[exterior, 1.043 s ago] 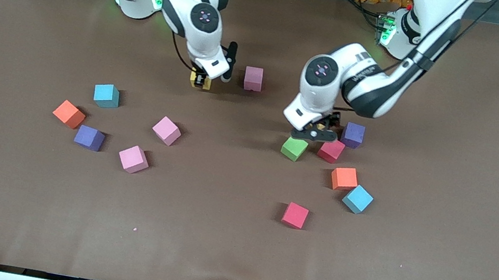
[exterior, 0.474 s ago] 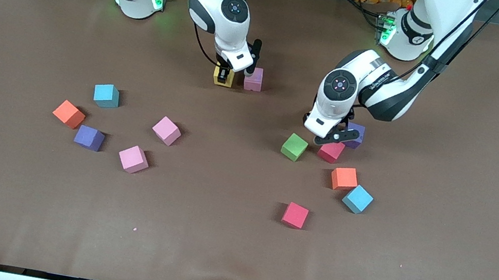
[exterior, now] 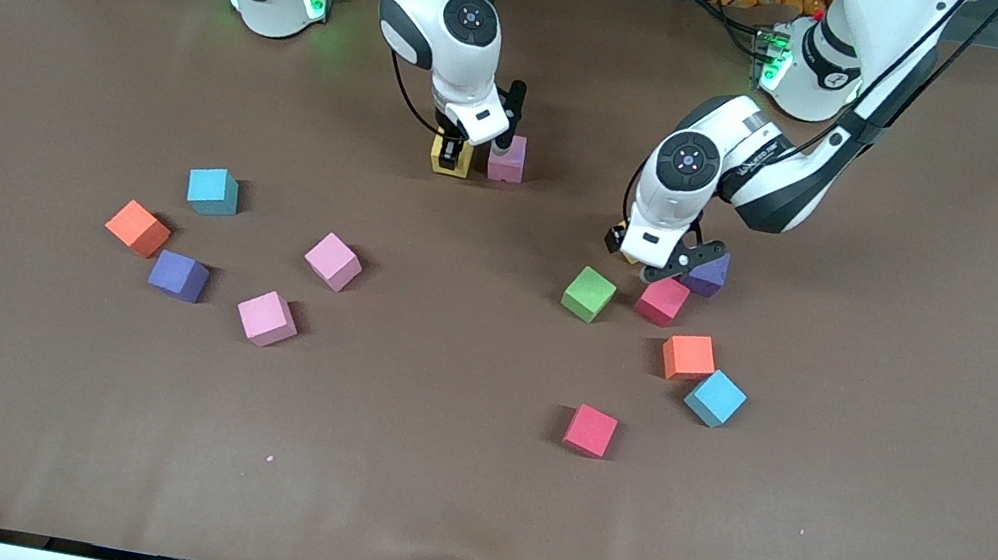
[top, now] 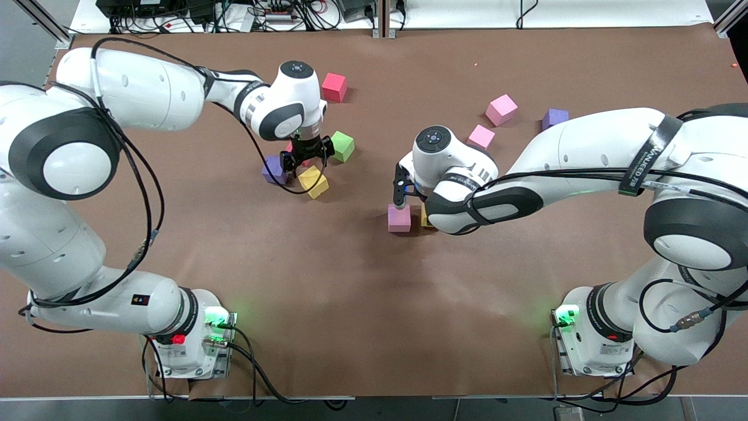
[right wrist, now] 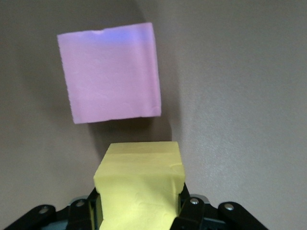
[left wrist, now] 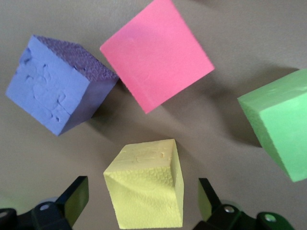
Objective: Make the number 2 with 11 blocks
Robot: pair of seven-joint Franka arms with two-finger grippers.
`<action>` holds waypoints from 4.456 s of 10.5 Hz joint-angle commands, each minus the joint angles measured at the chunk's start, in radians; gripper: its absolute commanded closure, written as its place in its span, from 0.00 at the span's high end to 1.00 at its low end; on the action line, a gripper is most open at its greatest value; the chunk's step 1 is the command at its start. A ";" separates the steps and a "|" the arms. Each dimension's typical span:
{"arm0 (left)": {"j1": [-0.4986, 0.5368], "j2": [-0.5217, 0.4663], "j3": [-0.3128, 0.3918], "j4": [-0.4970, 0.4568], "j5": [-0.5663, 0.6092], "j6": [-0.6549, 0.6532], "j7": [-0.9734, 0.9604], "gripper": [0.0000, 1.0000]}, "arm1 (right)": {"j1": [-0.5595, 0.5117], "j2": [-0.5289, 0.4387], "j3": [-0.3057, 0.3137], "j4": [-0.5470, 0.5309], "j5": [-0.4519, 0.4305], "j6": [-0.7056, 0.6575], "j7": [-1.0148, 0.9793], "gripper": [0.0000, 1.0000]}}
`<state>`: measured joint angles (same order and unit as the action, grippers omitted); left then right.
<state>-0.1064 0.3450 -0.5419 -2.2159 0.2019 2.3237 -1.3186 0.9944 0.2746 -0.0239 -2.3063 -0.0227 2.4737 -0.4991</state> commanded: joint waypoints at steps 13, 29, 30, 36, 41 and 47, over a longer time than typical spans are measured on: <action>-0.006 0.029 -0.004 -0.061 -0.038 0.120 -0.242 0.57 | 0.078 0.084 -0.007 0.084 0.000 0.013 0.122 0.17; -0.145 0.089 -0.144 -0.047 -0.039 0.347 -1.304 0.44 | -0.241 -0.081 -0.018 0.108 -0.063 -0.182 0.082 1.00; -0.157 0.092 -0.144 -0.047 -0.039 0.345 -1.349 0.44 | -0.282 -0.071 -0.016 0.116 -0.068 -0.144 0.082 1.00; -0.205 0.131 -0.144 -0.030 -0.019 0.347 -1.378 0.42 | -0.424 0.040 -0.016 0.176 -0.071 -0.044 0.077 1.00; -0.207 0.147 -0.144 -0.018 0.047 0.345 -1.354 0.42 | -0.502 0.110 -0.014 0.197 -0.092 0.047 -0.036 1.00; -0.202 0.178 -0.139 0.022 0.045 0.342 -1.305 0.50 | -0.503 0.132 -0.014 0.197 -0.082 0.073 -0.026 1.00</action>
<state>-0.3128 0.5068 -0.6778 -2.2144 0.2249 2.6674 -2.6291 0.5007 0.3967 -0.0479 -2.1264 -0.0964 2.5473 -0.5340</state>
